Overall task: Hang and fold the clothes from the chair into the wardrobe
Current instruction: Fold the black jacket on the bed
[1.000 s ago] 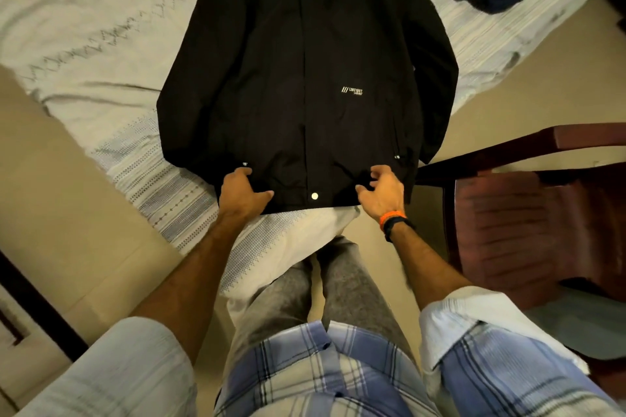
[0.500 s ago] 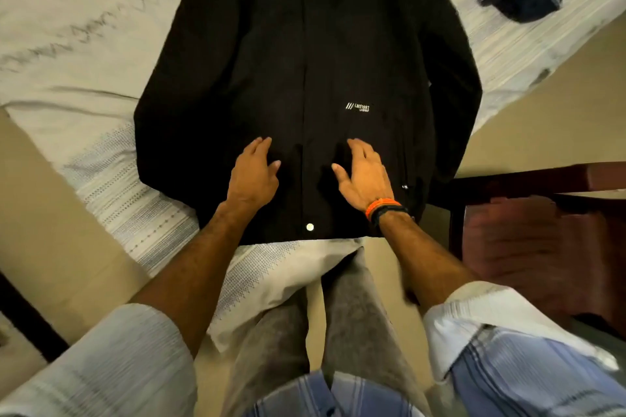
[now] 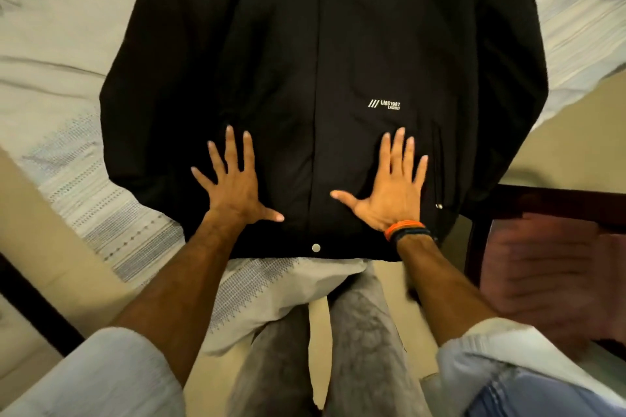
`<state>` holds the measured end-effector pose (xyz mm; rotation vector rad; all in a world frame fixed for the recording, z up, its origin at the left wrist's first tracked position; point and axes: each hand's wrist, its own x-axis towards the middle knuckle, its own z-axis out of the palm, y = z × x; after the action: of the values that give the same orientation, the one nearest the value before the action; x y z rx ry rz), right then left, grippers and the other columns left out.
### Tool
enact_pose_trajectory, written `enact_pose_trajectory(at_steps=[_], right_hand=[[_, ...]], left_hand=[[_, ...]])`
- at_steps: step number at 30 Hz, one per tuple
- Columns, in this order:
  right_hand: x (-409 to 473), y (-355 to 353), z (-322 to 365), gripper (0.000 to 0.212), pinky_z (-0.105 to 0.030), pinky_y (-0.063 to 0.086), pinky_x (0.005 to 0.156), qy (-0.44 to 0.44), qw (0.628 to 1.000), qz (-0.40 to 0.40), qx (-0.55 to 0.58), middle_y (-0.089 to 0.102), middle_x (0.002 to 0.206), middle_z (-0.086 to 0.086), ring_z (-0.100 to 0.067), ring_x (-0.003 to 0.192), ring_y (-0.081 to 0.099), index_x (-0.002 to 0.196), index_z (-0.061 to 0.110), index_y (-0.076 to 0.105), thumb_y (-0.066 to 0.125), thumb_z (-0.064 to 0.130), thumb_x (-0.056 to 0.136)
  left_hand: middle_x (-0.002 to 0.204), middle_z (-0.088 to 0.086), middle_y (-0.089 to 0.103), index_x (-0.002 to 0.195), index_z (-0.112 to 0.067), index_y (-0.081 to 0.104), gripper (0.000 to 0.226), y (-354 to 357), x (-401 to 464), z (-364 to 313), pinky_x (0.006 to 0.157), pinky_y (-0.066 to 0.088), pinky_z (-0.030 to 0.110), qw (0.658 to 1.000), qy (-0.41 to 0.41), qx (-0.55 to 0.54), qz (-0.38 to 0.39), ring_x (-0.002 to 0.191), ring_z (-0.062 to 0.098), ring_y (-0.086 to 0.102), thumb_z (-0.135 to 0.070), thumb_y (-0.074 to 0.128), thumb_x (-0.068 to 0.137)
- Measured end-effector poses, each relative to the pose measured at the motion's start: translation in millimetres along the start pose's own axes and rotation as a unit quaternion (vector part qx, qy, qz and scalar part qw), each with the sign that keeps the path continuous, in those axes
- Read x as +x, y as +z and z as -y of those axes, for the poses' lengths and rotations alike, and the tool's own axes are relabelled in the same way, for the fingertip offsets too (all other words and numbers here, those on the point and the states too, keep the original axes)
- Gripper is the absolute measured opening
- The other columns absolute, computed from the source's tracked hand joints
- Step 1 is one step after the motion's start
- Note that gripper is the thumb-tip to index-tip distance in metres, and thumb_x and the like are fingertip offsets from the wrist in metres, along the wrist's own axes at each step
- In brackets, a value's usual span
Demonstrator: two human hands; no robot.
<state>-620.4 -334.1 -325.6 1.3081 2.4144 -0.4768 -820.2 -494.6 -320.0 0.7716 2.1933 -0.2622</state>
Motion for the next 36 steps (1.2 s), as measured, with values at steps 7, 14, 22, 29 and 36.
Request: enact_pose_trajectory(at_steps=[7, 14, 22, 29, 36], right_hand=[[5.3, -25.2, 8.5, 0.132, -0.049, 0.002, 0.122, 0.063, 0.995, 0.045, 0.066, -0.003, 0.165, -0.011, -0.026, 0.153, -0.001, 0.157, 0.008, 0.006, 0.052, 0.090, 0.065], [38.9, -72.7, 31.2, 0.082, -0.045, 0.030, 0.115, -0.037, 0.996, 0.050, 0.061, 0.020, 0.162, -0.015, -0.032, 0.146, 0.026, 0.154, 0.006, 0.022, 0.062, 0.042, 0.092], [116.8, -99.8, 48.9, 0.078, -0.042, 0.029, 0.117, -0.083, 0.994, 0.016, 0.074, 0.015, 0.163, -0.013, -0.029, 0.147, 0.023, 0.155, 0.008, 0.018, 0.059, 0.035, 0.094], [192.5, -88.5, 24.5, 0.074, -0.040, 0.013, 0.123, -0.171, 0.984, -0.006, 0.041, 0.008, 0.165, -0.011, -0.025, 0.152, 0.010, 0.156, 0.007, 0.016, 0.048, 0.042, 0.099], [240.4, -102.2, 6.5, 0.065, -0.046, 0.027, 0.118, -0.052, 0.983, -0.132, 0.119, 0.025, 0.160, -0.019, -0.033, 0.147, 0.027, 0.149, -0.001, 0.035, 0.049, 0.036, 0.096]], left_hand=[[0.162, 0.002, -0.023, 0.157, -0.024, -0.007, 0.138, -37.9, -0.6, 1.2, 0.111, 0.012, 0.071, 0.999, -0.003, -0.022, 0.049, 0.150, 0.039, -0.008, -0.055, 0.087, 0.060], [0.162, 0.013, 0.018, 0.153, -0.013, 0.027, 0.091, -87.8, 2.1, -43.6, 0.117, 0.028, 0.049, 0.992, 0.058, -0.046, -0.106, 0.147, 0.034, 0.023, -0.051, 0.072, 0.083], [0.163, 0.016, 0.008, 0.156, -0.012, 0.016, 0.098, -134.7, 62.1, -119.4, 0.120, 0.024, 0.047, 0.981, 0.150, -0.027, -0.123, 0.150, 0.033, 0.014, -0.050, 0.070, 0.084], [0.161, 0.009, -0.026, 0.156, -0.015, -0.012, 0.123, -142.1, 135.1, -149.7, 0.122, 0.008, 0.053, 0.982, 0.140, 0.092, -0.090, 0.150, 0.032, -0.013, -0.056, 0.074, 0.077], [0.156, 0.015, 0.021, 0.141, -0.014, 0.037, 0.105, -163.8, 148.5, -184.8, 0.112, 0.033, 0.050, 0.971, 0.089, 0.143, -0.167, 0.136, 0.036, 0.034, -0.059, 0.085, 0.059]])
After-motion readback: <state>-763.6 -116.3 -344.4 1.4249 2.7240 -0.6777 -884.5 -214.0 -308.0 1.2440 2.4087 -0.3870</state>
